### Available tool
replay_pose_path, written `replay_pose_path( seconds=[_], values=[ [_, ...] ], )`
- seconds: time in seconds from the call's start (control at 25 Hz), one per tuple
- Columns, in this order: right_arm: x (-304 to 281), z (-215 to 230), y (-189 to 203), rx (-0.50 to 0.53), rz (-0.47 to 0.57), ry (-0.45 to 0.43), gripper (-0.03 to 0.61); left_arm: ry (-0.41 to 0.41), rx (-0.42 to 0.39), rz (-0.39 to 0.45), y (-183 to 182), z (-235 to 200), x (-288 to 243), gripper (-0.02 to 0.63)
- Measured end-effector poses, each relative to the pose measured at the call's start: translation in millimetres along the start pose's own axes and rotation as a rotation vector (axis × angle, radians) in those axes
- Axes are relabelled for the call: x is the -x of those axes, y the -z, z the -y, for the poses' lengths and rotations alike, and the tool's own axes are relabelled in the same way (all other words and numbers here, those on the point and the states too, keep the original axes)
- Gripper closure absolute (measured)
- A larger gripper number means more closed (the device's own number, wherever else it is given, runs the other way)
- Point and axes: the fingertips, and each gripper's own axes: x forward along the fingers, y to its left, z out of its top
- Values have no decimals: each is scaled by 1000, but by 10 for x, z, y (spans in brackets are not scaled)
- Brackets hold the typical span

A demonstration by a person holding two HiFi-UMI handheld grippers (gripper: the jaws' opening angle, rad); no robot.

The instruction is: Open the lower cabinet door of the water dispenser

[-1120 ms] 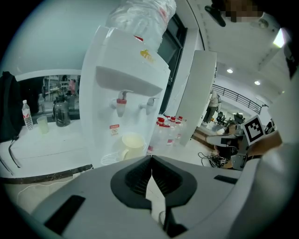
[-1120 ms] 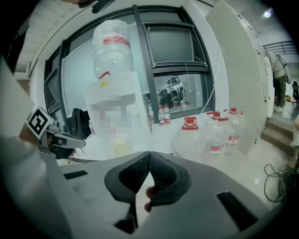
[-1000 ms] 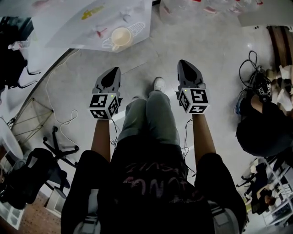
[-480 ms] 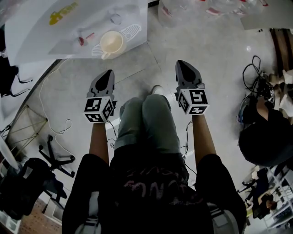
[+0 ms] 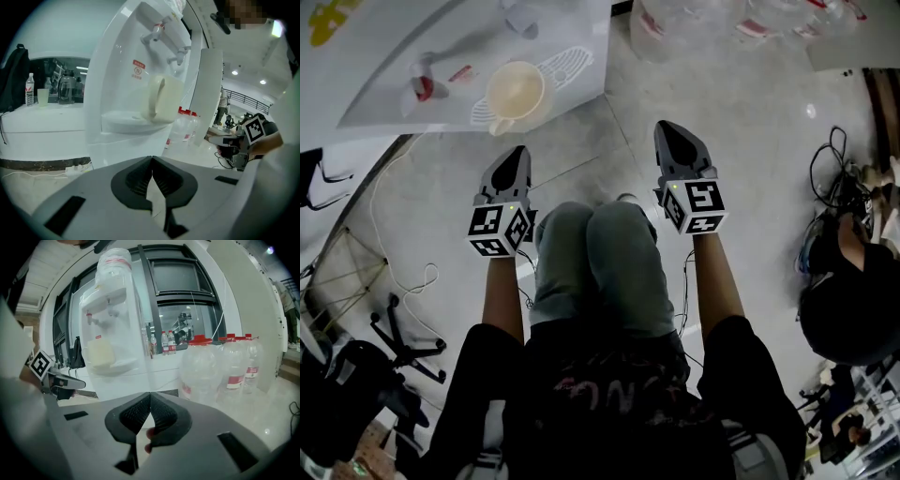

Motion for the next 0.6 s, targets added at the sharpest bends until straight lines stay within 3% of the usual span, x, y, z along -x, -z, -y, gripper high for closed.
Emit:
replay_pose_path(
  seconds=[0.6],
  values=[
    [-765, 84, 645, 30, 52, -44, 565, -19, -78, 49, 601, -505, -481, 601]
  ],
)
